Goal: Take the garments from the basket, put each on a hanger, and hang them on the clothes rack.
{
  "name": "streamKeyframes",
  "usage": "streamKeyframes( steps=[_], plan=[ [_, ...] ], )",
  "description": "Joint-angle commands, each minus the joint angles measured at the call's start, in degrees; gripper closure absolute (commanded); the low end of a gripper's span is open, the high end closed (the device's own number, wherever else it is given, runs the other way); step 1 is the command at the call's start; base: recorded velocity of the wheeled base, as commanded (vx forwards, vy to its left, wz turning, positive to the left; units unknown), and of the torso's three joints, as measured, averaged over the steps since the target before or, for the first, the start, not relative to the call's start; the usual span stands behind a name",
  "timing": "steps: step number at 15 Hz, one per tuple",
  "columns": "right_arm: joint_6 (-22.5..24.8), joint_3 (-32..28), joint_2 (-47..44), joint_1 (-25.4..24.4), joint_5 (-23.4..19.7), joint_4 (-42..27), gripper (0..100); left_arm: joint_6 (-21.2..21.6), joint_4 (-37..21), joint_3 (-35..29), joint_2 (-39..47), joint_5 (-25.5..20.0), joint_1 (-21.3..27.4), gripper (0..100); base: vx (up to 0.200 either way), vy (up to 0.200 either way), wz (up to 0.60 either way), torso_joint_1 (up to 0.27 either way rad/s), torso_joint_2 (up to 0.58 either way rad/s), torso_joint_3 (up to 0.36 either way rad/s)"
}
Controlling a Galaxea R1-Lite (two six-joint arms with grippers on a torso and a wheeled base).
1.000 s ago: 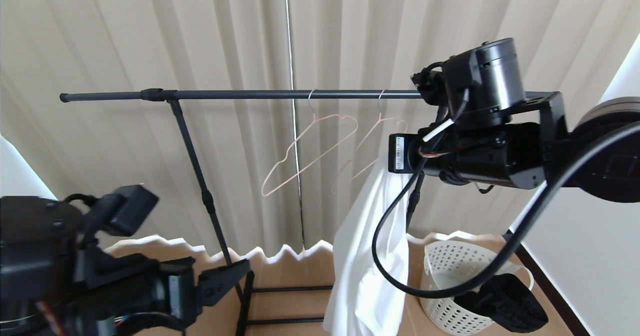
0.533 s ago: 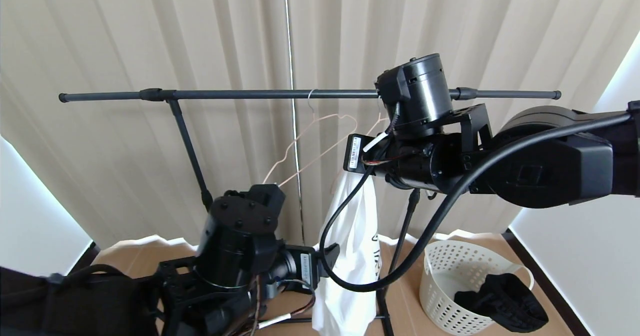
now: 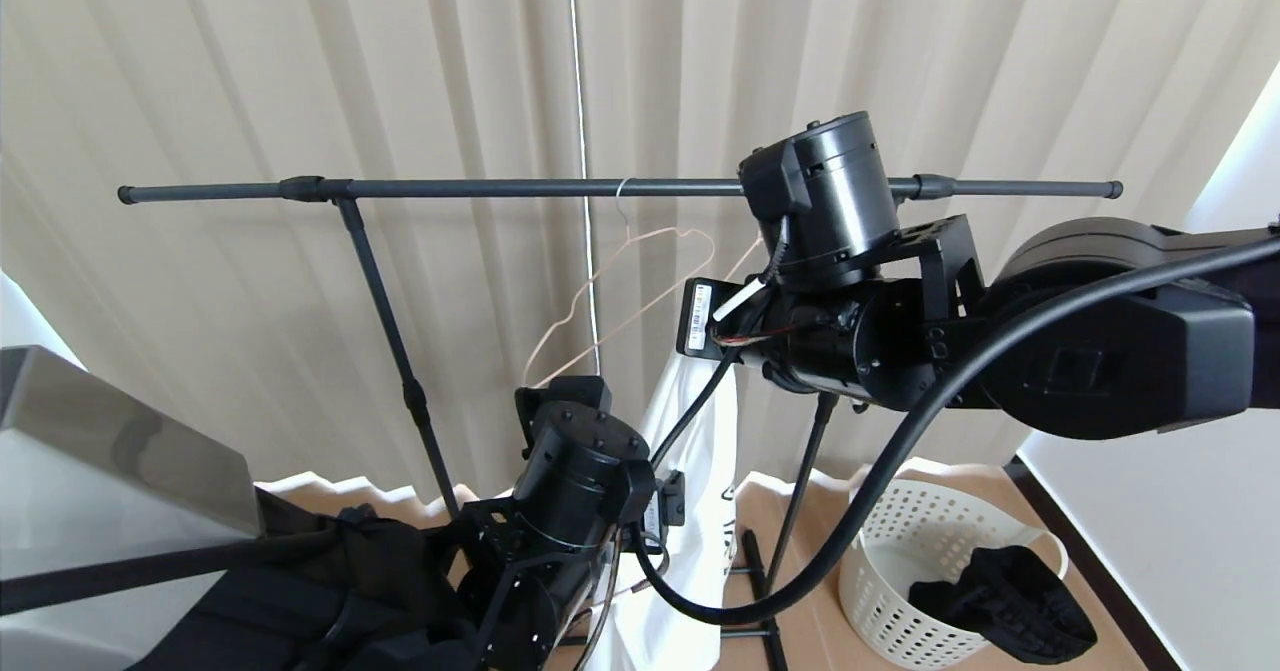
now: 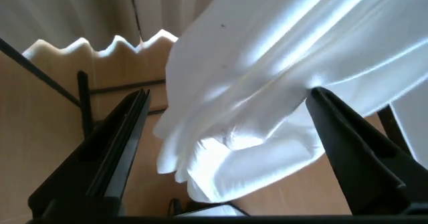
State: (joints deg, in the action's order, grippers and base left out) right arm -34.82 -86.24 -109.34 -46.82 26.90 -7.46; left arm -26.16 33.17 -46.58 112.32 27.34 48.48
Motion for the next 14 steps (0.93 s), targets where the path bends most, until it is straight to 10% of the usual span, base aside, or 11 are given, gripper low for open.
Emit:
streamKeyframes(
  steps=[1,14],
  plan=[
    [0.1,1.9,3.3,-1.0,0.0,-0.1,100,0.1,0.0,-1.6,2.3,1.6,-0.8,0,0.000,0.000,0.00,0.000,0.00,0.000],
    [3.3,11.2,17.0,-0.3,0.1,-0.2,100,1.6,0.1,-5.0,4.5,1.8,-6.0,0,0.000,0.000,0.00,0.000,0.00,0.000]
  ],
)
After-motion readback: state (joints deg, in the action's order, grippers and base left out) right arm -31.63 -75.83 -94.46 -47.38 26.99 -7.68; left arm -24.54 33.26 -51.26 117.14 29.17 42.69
